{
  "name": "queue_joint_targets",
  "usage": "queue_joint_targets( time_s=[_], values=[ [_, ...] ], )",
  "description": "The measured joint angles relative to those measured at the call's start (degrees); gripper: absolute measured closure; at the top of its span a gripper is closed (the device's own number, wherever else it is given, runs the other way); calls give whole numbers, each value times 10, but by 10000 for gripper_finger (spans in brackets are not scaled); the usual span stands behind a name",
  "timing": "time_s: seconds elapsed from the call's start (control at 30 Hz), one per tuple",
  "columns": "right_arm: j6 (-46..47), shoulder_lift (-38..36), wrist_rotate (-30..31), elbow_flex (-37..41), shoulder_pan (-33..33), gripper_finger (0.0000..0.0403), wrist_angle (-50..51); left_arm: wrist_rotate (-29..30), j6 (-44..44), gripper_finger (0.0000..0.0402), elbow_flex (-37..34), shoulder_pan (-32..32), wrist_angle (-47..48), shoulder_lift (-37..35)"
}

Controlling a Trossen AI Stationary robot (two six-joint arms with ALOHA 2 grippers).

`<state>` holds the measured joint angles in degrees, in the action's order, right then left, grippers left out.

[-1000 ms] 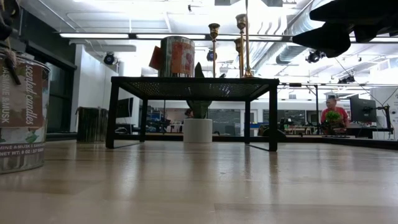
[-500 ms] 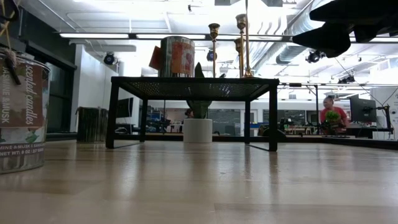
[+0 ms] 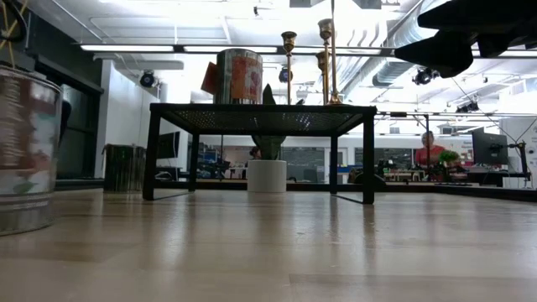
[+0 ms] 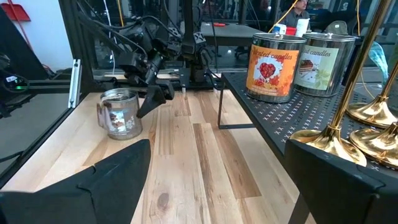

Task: Pick & Place candle stick holders
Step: Put the silver scented candle on the shelf

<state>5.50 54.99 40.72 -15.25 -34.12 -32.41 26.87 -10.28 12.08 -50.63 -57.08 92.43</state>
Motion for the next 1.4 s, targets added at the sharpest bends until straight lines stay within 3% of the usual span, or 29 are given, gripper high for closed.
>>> queue_joint_targets(
  time_s=[0.6, 0.7, 0.87, 1.13, 1.4],
  values=[
    [0, 0, 0, 0, 0, 41, 0, 12, -5, 2, 53, 27, -73, 88],
    [0, 0, 0, 0, 0, 41, 0, 13, -5, 10, 55, 26, -76, 88],
    [0, 0, 0, 0, 0, 41, 0, 26, -5, 57, 56, 26, -77, 88],
    [0, 0, 0, 0, 0, 41, 0, 30, -20, 59, 56, 26, -77, 88],
    [0, 0, 0, 0, 0, 41, 0, 72, -38, 59, 55, 26, -71, 72]
  ],
)
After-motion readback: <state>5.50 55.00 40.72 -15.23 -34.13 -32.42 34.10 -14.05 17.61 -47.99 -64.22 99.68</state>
